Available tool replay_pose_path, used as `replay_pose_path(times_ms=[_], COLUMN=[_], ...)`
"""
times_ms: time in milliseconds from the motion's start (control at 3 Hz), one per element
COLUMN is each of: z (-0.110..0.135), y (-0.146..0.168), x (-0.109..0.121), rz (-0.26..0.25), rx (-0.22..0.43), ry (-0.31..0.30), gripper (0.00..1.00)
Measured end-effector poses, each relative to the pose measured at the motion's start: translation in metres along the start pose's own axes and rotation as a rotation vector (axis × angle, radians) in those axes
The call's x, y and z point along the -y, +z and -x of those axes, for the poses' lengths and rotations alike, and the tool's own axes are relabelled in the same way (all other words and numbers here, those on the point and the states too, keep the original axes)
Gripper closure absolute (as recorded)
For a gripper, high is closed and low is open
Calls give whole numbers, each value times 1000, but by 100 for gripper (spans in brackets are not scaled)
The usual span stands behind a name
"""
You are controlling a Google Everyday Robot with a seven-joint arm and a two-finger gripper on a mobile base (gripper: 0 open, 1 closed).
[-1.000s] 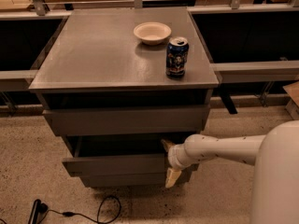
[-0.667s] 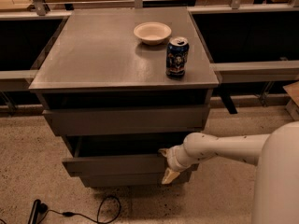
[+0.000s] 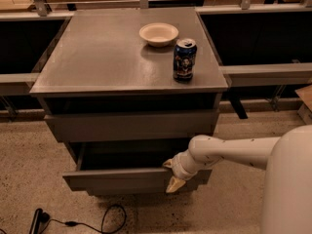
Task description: Open middle drawer
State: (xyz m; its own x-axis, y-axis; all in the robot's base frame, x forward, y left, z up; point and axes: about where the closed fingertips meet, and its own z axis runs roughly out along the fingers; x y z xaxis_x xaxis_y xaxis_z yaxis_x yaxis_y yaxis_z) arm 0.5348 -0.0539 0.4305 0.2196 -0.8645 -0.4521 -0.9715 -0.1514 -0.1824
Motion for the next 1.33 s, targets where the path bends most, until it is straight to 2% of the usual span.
replay_pose_path(times_ms=[333, 667, 1000, 1333], z=[18, 38, 54, 62], y=[-12, -29, -39, -47], x=[-24, -46, -65, -66], rz=[63, 96, 146, 145], rx=[46, 79, 92, 78], ry=[10, 12, 11, -4], gripper=[31, 22, 20, 15])
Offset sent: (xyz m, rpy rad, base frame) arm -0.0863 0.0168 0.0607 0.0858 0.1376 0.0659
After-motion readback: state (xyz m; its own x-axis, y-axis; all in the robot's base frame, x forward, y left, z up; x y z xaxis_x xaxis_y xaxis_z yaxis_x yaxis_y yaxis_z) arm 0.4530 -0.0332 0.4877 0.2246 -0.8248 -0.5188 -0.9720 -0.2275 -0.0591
